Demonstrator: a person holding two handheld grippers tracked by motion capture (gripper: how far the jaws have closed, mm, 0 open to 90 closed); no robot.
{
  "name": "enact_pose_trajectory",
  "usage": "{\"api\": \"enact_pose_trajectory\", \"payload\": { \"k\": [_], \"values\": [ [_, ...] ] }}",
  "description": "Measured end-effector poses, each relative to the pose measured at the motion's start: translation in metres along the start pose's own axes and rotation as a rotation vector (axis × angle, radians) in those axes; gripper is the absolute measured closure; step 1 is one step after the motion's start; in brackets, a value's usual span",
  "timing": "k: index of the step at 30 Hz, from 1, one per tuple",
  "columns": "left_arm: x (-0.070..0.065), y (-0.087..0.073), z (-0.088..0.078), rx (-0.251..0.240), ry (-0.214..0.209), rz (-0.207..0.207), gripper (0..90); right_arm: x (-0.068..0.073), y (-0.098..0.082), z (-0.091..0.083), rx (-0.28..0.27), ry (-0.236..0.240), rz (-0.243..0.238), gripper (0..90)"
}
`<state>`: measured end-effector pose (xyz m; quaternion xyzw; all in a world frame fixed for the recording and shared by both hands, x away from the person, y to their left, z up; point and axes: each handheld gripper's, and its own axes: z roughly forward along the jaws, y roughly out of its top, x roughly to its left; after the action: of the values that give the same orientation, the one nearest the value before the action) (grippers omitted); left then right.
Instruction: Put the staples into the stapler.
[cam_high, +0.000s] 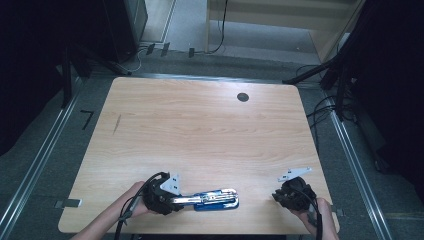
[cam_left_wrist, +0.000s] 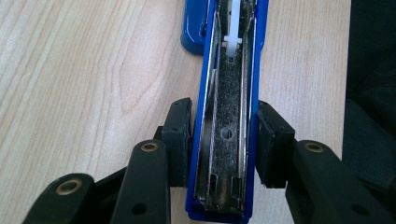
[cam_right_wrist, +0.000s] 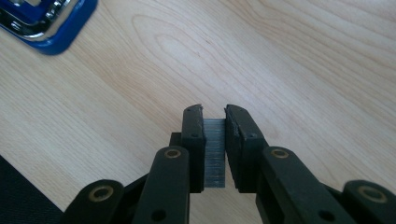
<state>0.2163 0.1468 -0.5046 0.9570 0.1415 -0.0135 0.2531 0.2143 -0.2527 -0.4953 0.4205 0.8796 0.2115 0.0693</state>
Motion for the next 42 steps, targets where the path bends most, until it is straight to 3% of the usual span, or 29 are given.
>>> {"api": "enact_pose_trajectory", "payload": {
  "k": [17,30,42],
  "values": [
    [0.004,0.002,0.0,0.006,-0.007,0.008,62.5,0.009,0.011,0.001,-0.028,0.051,-0.051,79.9],
    [0.007,0.003,0.001,0.012,-0.018,0.017,62.4,0.025,0.029,0.003,-0.062,0.087,-0.134,79.9],
    [0.009,0.003,0.001,0.003,-0.017,0.018,61.3,0.031,0.048,0.004,-0.105,0.102,-0.192,79.9]
  ]
}}
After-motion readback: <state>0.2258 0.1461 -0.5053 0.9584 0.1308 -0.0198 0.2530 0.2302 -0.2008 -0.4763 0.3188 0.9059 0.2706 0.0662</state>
